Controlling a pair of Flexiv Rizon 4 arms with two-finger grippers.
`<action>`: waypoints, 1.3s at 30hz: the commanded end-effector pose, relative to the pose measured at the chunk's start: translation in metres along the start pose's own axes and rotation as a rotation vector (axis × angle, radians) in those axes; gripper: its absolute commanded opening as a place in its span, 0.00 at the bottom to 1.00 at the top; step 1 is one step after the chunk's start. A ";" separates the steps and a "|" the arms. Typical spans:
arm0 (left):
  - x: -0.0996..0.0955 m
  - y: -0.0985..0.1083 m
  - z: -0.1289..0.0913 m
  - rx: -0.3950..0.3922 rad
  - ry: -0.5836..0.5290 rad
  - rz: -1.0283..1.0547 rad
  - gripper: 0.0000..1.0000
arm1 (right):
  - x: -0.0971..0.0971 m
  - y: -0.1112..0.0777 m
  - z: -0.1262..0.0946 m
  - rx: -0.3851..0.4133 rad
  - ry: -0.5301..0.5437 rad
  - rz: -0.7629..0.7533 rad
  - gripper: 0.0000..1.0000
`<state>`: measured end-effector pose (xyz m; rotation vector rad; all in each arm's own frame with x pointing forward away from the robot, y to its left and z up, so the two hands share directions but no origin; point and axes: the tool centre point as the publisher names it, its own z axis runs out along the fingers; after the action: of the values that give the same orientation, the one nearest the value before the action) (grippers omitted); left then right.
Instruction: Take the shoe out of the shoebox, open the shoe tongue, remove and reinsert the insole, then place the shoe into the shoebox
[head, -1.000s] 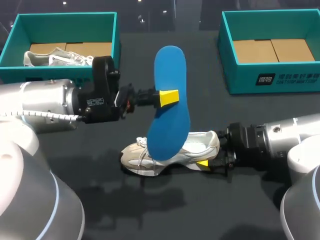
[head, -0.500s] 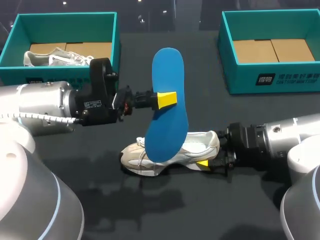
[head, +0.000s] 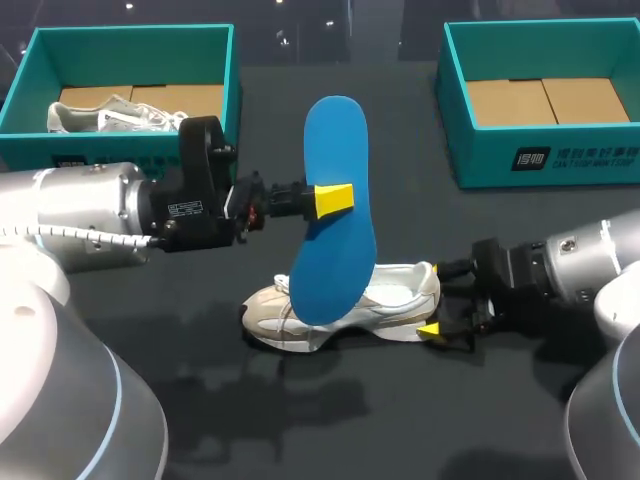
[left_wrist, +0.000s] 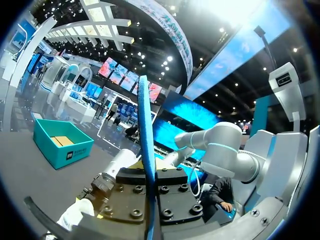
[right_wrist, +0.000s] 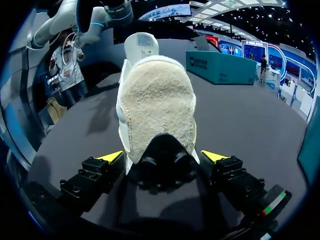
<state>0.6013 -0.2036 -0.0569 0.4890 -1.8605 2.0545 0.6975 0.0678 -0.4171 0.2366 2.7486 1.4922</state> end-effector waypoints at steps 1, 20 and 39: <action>0.002 0.002 -0.001 0.004 -0.003 0.000 0.00 | 0.005 0.009 -0.031 0.212 0.037 0.040 1.00; 0.002 0.002 -0.001 0.004 -0.003 0.000 0.00 | 0.017 0.024 -0.052 0.690 -0.021 0.167 1.00; 0.002 0.002 -0.001 0.004 -0.003 0.000 0.00 | 0.017 0.060 -0.043 0.889 -0.074 0.081 1.00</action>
<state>0.6011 -0.2030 -0.0567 0.4895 -1.8603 2.0543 0.6836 0.0599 -0.3455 0.3765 3.0900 0.4971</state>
